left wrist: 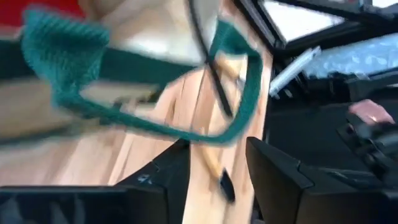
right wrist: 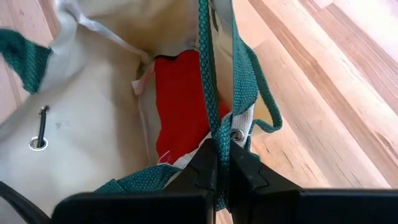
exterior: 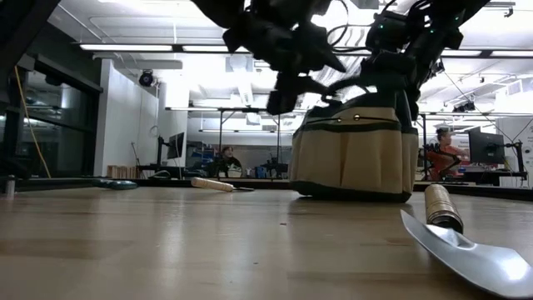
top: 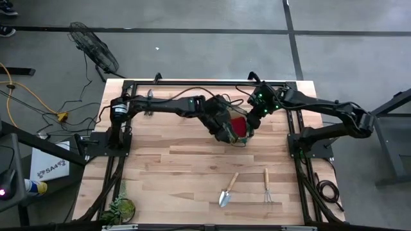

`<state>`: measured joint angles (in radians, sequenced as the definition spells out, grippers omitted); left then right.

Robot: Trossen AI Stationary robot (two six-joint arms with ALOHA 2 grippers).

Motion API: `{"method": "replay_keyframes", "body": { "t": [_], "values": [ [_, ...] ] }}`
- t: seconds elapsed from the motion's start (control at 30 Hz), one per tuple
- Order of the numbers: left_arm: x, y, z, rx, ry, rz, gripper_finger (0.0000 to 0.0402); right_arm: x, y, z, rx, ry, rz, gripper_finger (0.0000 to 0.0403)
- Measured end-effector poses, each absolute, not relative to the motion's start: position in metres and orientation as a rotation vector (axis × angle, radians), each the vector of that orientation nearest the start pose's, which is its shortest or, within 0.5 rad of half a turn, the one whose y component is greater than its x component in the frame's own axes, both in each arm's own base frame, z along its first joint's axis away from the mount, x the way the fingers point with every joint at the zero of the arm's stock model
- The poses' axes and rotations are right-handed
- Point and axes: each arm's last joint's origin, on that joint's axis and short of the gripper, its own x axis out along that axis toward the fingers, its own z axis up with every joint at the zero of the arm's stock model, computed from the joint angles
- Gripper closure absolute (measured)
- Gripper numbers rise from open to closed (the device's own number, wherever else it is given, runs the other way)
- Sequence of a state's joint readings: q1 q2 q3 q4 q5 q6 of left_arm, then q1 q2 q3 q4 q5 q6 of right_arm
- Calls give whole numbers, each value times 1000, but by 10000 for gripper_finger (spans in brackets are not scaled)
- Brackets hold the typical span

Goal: Pick & Place Garden tools in Gardening bag
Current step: Adjust the gardening bag

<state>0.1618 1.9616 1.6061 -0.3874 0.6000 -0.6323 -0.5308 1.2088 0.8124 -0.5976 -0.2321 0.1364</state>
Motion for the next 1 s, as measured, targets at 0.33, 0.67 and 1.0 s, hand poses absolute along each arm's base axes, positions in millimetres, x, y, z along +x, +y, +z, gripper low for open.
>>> {"method": "replay_keyframes", "body": {
  "t": [0.33,0.67,1.0],
  "values": [
    [404,81,277,-803,874,-174,243,200,-110,231,495,910,-343,399],
    [397,90,311,-94,642,-170,242,200,-109,231,520,905,-346,399],
    [399,89,313,289,626,-114,242,199,-108,234,556,887,-333,370]
  ]
}}
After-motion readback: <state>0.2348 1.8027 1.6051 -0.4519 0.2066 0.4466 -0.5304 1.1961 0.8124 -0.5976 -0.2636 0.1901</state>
